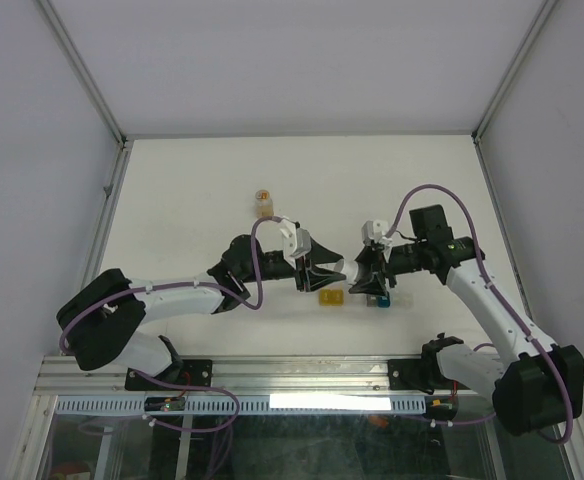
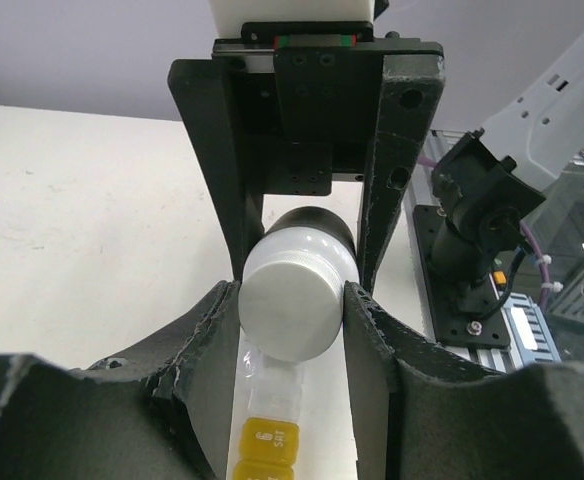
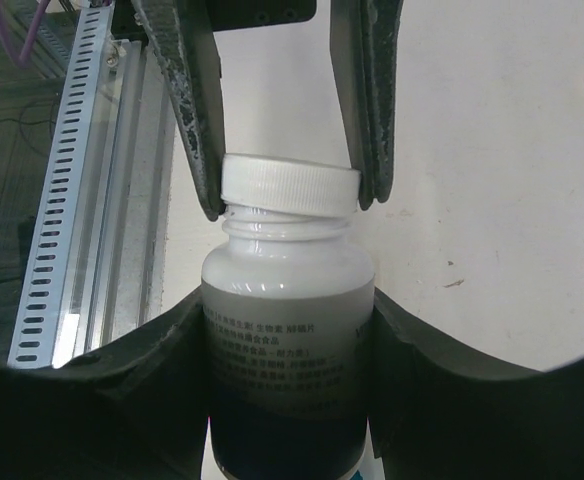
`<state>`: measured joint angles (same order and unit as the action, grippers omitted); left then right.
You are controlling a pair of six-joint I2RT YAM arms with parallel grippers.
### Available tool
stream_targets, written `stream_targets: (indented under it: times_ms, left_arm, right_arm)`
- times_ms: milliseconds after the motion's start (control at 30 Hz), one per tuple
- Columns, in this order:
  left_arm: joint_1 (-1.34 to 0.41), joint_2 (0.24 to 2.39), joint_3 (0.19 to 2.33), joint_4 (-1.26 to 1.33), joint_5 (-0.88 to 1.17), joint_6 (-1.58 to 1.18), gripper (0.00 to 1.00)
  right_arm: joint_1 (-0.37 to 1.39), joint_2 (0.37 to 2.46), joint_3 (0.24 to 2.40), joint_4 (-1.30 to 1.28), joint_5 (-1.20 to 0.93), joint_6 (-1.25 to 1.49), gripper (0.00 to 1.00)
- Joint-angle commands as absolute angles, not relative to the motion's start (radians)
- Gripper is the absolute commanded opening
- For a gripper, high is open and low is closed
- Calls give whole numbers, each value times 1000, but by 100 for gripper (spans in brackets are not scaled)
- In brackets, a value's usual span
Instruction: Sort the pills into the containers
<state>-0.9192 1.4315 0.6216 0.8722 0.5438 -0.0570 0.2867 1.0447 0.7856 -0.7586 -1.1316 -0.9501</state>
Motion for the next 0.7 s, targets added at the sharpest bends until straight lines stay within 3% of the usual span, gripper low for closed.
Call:
stream_targets:
  times_ms: [0,667]
  left_arm:
    - [-914,1411,606,938,427,-132,13]
    - [-910,1346,524,972,300,-284,12]
  right_arm:
    - [300,1075,788,-671,-1166,-856,0]
    - [314,1129,787,-635,-1148,-806,0]
